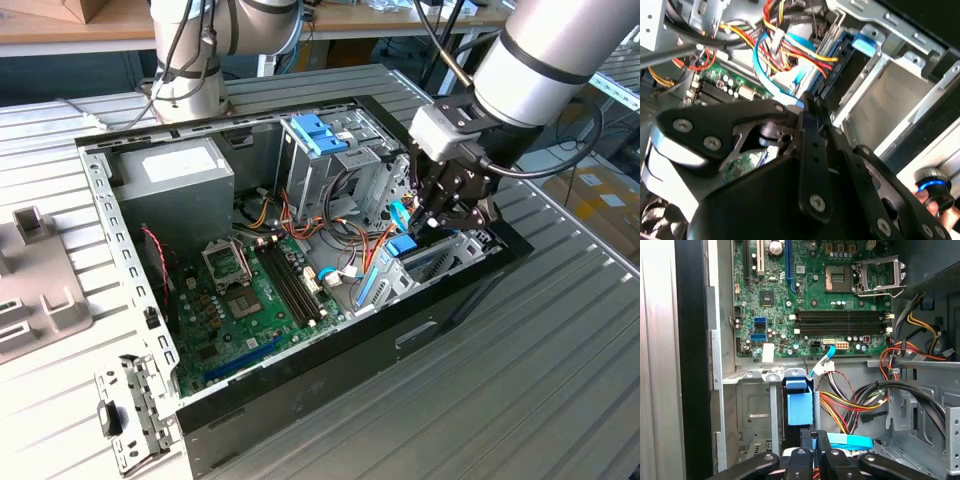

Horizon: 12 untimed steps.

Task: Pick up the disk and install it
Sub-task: 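Insert the second disk wire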

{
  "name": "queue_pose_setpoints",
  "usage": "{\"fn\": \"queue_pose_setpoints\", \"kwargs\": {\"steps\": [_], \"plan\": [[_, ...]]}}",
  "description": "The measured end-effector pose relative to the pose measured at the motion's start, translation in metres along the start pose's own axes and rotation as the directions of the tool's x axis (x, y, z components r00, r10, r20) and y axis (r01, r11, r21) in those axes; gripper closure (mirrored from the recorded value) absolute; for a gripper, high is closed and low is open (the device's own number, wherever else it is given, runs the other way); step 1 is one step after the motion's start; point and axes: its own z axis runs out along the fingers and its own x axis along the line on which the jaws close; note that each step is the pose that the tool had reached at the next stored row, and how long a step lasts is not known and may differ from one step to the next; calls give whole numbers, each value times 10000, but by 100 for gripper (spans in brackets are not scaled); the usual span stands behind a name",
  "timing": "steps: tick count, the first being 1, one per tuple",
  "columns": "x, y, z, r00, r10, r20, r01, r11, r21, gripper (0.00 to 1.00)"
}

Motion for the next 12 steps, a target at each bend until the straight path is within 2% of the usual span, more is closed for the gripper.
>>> {"fn": "queue_pose_setpoints", "kwargs": {"steps": [5,8,12], "plan": [[-3,-12,-31,10000,-1,0,1,10000,-1,84],[-7,-63,-50,10000,0,-2,0,10000,-6,84],[-11,-153,-50,10000,4,-1,-4,10000,-47,84]]}}
